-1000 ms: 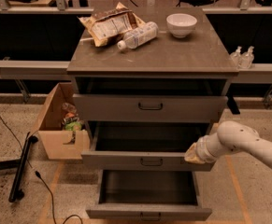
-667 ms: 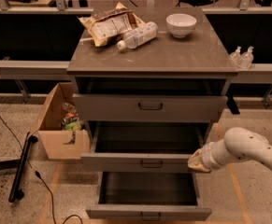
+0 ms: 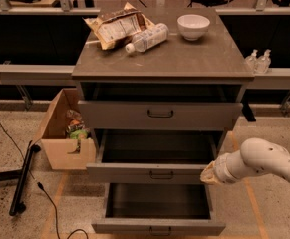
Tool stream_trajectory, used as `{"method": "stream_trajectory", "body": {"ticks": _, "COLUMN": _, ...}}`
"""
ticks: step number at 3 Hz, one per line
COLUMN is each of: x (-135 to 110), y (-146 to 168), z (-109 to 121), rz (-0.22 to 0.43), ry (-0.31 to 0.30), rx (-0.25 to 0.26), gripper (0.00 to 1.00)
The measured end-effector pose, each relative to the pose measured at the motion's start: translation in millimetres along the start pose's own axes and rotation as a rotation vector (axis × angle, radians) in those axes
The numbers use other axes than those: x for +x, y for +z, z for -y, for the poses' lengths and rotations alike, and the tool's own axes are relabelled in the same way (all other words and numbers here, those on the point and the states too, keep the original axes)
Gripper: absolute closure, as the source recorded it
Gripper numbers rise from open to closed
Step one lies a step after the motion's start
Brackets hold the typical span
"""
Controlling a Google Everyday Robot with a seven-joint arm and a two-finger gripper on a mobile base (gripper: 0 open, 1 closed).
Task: Open middle drawer
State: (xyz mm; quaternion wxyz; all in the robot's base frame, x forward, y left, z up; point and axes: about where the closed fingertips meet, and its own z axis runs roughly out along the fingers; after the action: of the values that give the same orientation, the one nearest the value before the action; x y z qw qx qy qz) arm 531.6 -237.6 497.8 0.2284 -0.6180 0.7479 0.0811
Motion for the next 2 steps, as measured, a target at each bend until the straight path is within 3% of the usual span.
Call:
{"method": "stream_trajectory", "body": {"ticks": 1, "x": -2.5, "y": -4.2, "z": 16.6, "rz": -0.020, "ry": 0.011, "rx": 0.031, "gripper": 1.00}}
{"method": "stream_trajectory", "body": {"ticks": 2, "x": -3.9, "y": -5.2, "z": 50.7, "rz": -0.049, "ry": 0.006, "rx": 0.084, "gripper": 1.00}}
